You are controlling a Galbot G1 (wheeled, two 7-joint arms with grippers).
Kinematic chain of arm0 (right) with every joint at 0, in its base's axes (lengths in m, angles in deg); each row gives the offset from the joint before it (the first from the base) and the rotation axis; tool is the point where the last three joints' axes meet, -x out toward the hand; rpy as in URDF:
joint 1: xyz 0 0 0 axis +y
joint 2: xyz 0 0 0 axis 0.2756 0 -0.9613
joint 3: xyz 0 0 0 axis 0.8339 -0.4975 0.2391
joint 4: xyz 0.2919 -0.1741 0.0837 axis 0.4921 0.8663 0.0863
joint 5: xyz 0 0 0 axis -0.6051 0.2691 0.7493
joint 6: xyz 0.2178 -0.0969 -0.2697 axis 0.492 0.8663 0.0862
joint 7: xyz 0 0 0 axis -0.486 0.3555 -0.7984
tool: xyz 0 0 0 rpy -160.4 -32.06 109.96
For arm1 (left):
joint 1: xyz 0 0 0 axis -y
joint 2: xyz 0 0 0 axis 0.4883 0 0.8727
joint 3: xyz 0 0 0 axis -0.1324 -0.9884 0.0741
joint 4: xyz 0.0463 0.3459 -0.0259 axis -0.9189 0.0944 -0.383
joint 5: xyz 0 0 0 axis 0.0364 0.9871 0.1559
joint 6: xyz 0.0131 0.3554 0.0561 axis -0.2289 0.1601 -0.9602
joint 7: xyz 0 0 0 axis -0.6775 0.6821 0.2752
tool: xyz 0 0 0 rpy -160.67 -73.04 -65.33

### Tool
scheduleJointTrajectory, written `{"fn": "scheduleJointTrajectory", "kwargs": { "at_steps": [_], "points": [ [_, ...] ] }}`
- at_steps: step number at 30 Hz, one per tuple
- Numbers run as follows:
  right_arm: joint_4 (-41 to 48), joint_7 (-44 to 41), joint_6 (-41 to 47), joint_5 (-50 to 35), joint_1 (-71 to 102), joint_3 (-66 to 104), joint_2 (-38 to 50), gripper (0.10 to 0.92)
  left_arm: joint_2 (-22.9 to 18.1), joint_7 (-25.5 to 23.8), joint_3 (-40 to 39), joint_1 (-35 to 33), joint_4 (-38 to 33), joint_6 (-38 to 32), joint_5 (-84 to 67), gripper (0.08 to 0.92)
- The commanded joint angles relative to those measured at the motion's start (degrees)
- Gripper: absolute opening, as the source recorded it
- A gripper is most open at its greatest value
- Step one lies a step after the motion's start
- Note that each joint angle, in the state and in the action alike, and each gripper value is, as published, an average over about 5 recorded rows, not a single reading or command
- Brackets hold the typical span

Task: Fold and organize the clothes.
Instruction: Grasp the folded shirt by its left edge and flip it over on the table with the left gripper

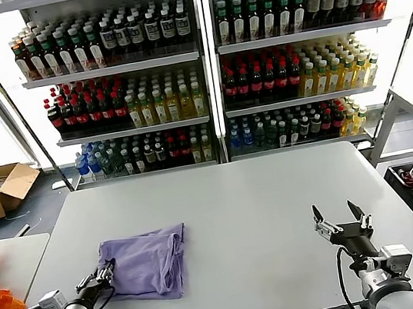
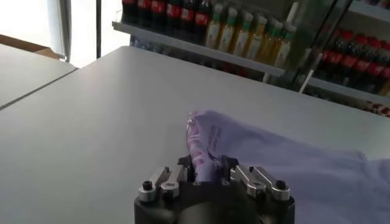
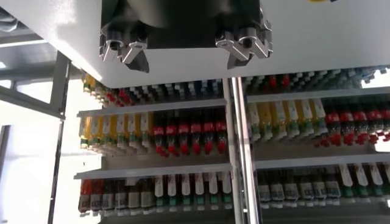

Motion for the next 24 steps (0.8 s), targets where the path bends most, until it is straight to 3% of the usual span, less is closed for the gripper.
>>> {"fn": "scheduleJointTrajectory", "kwargs": {
  "at_steps": [1,9,19,24],
  "points": [
    [0.1,0.0,-0.1,0.0,-0.1,-0.1,0.1,0.823,-1.5,0.0,-0.6,-0.6,0.2,-9.0,11.1,0.315],
    [1.6,0.2,0.1,-0.6,-1.7,-0.5,0.7,0.823,0.2,4.1,3.9,1.5,1.7,-20.0,29.5,0.13],
    [3.7,0.4,0.3,-1.4,-3.6,-1.1,0.8,0.823,10.7,0.5,17.9,2.1,0.1,-18.6,30.9,0.121],
    [4.4,0.5,0.3,-1.6,-3.7,-0.9,0.6,0.823,13.1,-1.2,17.5,1.4,-1.1,-18.4,31.7,0.121]
  ]
}}
